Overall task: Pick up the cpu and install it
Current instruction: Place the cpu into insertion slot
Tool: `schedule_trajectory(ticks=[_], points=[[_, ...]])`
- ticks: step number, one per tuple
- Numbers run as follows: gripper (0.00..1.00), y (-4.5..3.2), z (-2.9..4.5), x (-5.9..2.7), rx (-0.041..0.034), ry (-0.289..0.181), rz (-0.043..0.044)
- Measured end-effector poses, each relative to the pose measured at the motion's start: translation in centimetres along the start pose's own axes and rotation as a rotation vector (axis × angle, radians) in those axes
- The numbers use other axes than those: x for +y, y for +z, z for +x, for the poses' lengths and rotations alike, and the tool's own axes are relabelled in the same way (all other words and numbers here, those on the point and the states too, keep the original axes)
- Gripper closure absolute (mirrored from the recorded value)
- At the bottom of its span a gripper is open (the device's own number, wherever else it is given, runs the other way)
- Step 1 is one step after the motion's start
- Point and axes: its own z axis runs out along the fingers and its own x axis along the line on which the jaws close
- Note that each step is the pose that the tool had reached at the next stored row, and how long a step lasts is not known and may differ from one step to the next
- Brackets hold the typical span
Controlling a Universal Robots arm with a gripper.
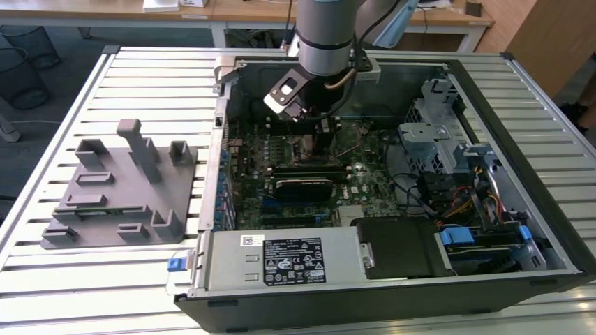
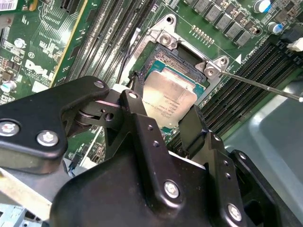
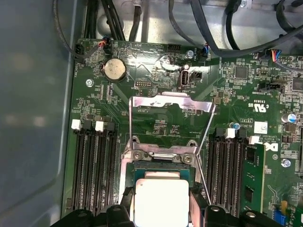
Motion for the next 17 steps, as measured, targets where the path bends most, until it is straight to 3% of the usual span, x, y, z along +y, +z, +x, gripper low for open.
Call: schedule_trajectory(ticks=[17], points=[[0.46,1.12,0.03,-0.21,-0.0006,0.02,0.0003]])
